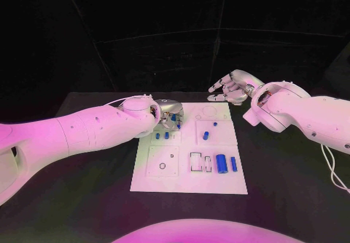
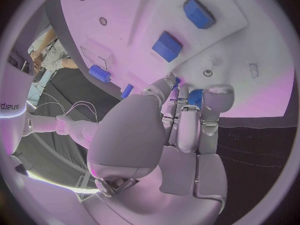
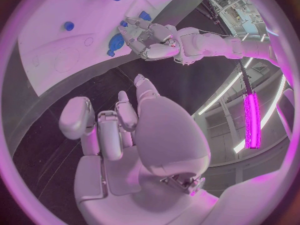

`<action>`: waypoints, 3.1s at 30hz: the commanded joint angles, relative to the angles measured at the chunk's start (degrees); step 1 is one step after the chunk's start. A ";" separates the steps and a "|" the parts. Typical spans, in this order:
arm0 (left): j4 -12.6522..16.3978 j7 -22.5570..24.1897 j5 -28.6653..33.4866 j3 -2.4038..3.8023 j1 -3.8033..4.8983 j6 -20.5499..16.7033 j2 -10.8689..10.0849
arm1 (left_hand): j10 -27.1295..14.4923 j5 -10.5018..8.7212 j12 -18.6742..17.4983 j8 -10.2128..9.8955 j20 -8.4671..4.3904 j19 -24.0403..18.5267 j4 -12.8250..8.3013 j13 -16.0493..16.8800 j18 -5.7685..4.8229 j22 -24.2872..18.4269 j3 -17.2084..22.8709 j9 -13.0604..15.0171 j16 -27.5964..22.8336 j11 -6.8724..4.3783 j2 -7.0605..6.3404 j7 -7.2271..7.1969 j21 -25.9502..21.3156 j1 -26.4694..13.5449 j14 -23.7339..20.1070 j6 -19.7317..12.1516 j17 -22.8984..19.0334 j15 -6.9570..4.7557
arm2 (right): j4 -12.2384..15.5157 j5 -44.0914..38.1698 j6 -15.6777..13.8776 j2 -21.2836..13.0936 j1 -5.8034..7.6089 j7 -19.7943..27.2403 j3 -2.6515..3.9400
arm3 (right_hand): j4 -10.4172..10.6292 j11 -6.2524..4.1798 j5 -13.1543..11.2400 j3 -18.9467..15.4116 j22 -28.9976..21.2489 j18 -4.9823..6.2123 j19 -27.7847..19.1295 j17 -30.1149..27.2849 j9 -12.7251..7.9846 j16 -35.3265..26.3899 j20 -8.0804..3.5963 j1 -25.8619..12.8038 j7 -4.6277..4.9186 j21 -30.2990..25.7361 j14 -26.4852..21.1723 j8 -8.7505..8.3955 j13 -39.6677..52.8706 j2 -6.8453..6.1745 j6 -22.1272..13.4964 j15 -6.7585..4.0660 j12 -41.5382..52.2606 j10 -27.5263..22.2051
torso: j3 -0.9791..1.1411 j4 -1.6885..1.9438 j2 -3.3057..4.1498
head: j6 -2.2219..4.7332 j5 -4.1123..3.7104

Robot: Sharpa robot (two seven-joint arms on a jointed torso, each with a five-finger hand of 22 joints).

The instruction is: Assemble the parts on the task board

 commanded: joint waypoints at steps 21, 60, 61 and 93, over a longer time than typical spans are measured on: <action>-0.41 1.88 -0.33 -0.01 -0.03 -2.66 0.46 | 5.83 -0.30 -1.08 -0.53 -0.93 1.05 -0.22 -0.77 -1.26 3.73 4.26 -0.55 0.76 -1.20 1.61 -0.84 3.62 -1.16 1.20 4.10 -0.33 -1.38 | 0.05 -0.10 0.41 0.26 0.10 0.58 0.04 | 0.08 -0.07 0.35 -0.45 -0.05 0.45 -0.43 6.27 -0.06 -0.30 0.01 0.15 -0.11 -0.23 4.14 0.33 0.16 0.60 -0.22 -0.33 -0.02 -0.26 | -0.02 0.02 -0.03 | -0.11 -0.24; 6.67 0.22 3.79 2.24 -0.14 -2.92 -9.44 | 8.81 -0.43 -5.73 -2.89 -0.89 1.45 -2.46 -1.44 -1.83 6.97 8.73 -1.36 0.75 -0.85 -0.02 -0.14 6.46 -2.54 1.26 5.57 -1.42 -1.08 | -0.11 -0.10 0.54 0.03 0.08 0.60 0.04 | 0.13 -0.08 0.36 -0.46 -0.01 0.44 -0.40 6.27 -0.04 -0.31 0.01 0.16 -0.13 -0.21 4.15 0.40 0.26 0.70 -0.13 -0.33 0.10 -0.16 | 0.00 0.00 -0.03 | 0.28 0.07; 6.50 0.12 3.79 2.24 -0.15 -2.74 -9.47 | 8.81 -0.43 -5.73 -2.90 -0.89 1.45 -2.46 -1.44 -1.83 6.98 8.73 -1.36 0.75 -0.85 -0.02 -0.14 6.47 -2.54 1.26 5.57 -1.42 -1.08 | -0.12 -0.10 0.54 0.02 0.08 0.59 0.04 | 0.13 -0.08 0.36 -0.46 -0.01 0.44 -0.40 6.27 -0.04 -0.31 0.01 0.16 -0.13 -0.21 4.15 0.40 0.26 0.70 -0.13 -0.33 0.10 -0.16 | 0.00 0.00 -0.01 | 0.28 0.07; 5.01 -1.06 3.82 2.21 -0.49 0.47 -9.14 | 9.07 -0.60 -5.98 -3.02 -0.86 1.55 -2.47 -1.40 -1.95 7.62 8.76 -1.39 0.70 -0.87 -0.13 -0.18 7.09 -2.84 1.21 5.76 -1.61 -1.07 | -0.19 -0.10 0.60 0.12 0.07 0.61 0.04 | 0.16 -0.09 0.39 -0.53 -0.07 0.45 -0.42 6.28 -0.02 -0.31 0.01 0.25 -0.14 -0.26 4.15 0.51 0.18 0.75 -0.04 -0.34 0.06 -0.22 | -0.01 -0.05 -0.02 | 0.03 0.21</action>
